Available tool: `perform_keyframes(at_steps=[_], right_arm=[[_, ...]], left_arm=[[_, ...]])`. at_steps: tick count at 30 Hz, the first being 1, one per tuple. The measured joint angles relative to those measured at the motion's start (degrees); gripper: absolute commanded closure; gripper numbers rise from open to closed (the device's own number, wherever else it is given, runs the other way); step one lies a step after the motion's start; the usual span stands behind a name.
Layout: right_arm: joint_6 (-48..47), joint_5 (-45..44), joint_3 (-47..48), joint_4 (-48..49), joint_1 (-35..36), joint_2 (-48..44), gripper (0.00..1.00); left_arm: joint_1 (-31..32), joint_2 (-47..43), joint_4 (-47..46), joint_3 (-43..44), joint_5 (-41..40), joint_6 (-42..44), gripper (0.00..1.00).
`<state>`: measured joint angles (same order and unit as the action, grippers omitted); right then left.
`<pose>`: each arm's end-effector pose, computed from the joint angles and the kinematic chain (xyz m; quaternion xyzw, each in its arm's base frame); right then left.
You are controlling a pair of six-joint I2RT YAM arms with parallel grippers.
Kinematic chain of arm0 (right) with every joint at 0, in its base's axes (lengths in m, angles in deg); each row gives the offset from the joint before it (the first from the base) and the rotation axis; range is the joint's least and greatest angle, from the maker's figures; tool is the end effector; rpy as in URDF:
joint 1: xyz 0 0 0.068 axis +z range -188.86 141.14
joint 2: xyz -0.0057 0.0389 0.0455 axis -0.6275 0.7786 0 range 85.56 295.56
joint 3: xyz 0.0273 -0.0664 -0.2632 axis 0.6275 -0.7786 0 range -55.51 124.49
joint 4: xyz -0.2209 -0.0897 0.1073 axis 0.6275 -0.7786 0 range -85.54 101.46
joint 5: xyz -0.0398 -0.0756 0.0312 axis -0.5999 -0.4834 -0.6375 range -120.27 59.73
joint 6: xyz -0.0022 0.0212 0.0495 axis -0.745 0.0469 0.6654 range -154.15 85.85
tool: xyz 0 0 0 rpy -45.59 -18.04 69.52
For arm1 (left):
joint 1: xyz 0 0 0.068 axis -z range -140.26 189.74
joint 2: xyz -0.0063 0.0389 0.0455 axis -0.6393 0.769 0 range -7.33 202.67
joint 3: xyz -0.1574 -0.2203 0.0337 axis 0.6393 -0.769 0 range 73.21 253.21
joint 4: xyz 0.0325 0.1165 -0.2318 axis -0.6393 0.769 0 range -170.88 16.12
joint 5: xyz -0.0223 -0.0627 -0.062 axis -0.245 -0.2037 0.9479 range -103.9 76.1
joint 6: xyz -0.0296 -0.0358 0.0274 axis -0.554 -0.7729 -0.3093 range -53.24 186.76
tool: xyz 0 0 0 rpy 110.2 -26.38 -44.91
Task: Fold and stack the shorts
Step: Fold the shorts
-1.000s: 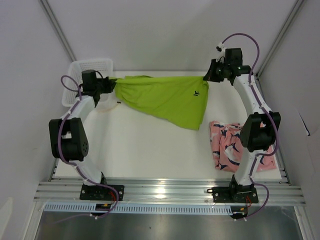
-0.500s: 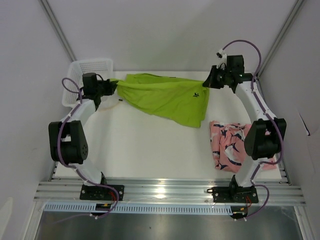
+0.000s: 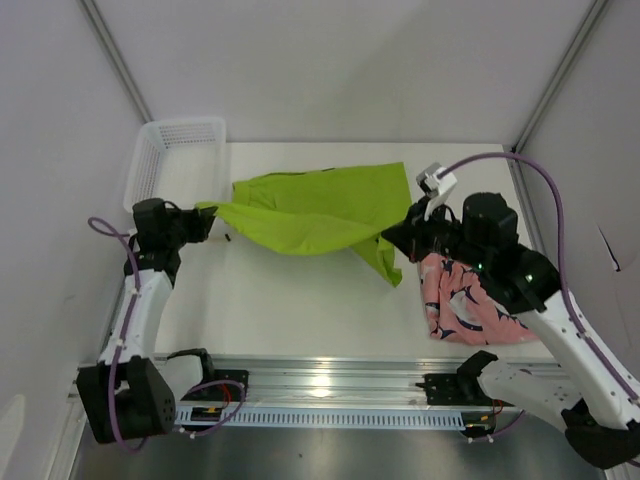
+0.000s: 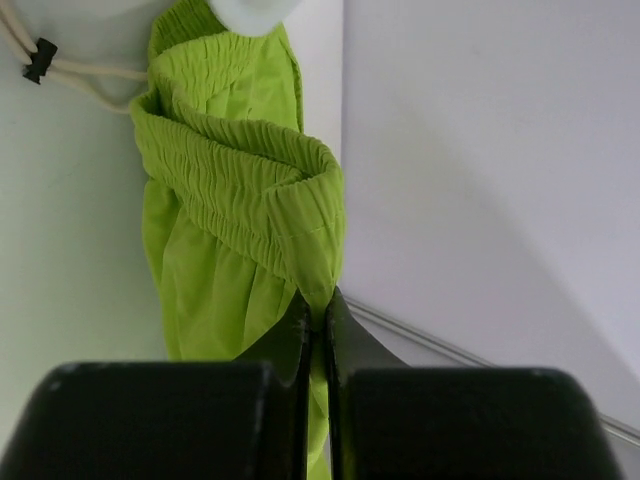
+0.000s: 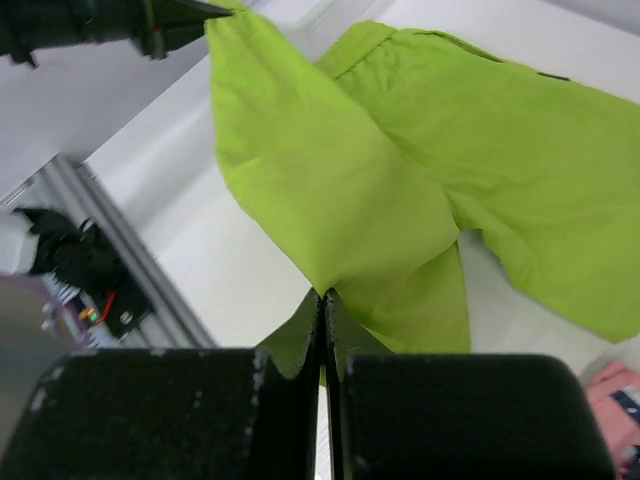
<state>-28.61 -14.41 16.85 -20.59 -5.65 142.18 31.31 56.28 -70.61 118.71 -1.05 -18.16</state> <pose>0.1605 0.1166 0.4278 -0.2699 0.7498 0.3012 0.5237 0.2483 0.0287 0.2793 -0.5815 0.6273 -0.3906 0.3402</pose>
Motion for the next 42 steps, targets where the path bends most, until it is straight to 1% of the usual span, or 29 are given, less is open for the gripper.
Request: perform_keyframes(at_steps=[3, 7, 9, 12, 16, 20, 24, 27, 30, 33, 42], right_arm=[[1.6, -2.6, -4.3, -1.7, 6.6, -6.5, 1.00], [3.5, -7.0, -6.0, -4.4, 14.4, -10.6, 1.00], [3.7, -9.2, -6.0, -4.6, 16.7, -10.9, 1.00], [3.5, -12.2, -5.6, -5.0, 17.4, -9.7, 1.00], [1.8, -13.5, -0.1, -7.2, 14.3, -2.4, 1.00], [0.7, -9.0, 5.8, -7.6, 5.1, 5.7, 1.00], [0.3, -4.6, 6.7, -7.6, -3.0, 9.2, 1.00], [0.3, -0.9, 6.7, -7.6, -6.9, 11.6, 1.00], [0.3, 1.9, 6.7, -7.5, -8.8, 13.0, 1.00], [0.3, 3.7, 6.7, -7.5, -9.4, 13.0, 1.00], [1.1, 5.5, 5.6, -7.2, -9.4, 10.2, 1.00]], left_arm=[[-3.5, -8.0, 6.0, -3.7, 1.1, 2.9, 1.00], [-7.8, -14.6, 13.0, -4.0, 1.7, 6.8, 1.00], [-9.3, -17.0, 15.8, -4.0, 2.3, 8.7, 1.00], [-11.1, -17.4, 18.3, -4.0, 3.1, 10.5, 1.00], [-12.3, -13.2, 20.5, -2.6, 4.1, 11.6, 1.00], [-12.3, -8.6, 21.1, 0.8, 4.1, 12.1, 1.00], [-12.4, -6.1, 21.0, 3.4, 3.9, 12.1, 1.00], [-12.4, -3.9, 20.2, 5.1, 4.0, 12.0, 1.00], [-12.4, -1.9, 20.0, 6.8, 4.1, 11.9, 1.00], [-12.4, -0.9, 19.8, 7.9, 4.1, 12.0, 1.00], [-12.4, -1.0, 19.1, 8.0, 4.4, 11.8, 1.00]])
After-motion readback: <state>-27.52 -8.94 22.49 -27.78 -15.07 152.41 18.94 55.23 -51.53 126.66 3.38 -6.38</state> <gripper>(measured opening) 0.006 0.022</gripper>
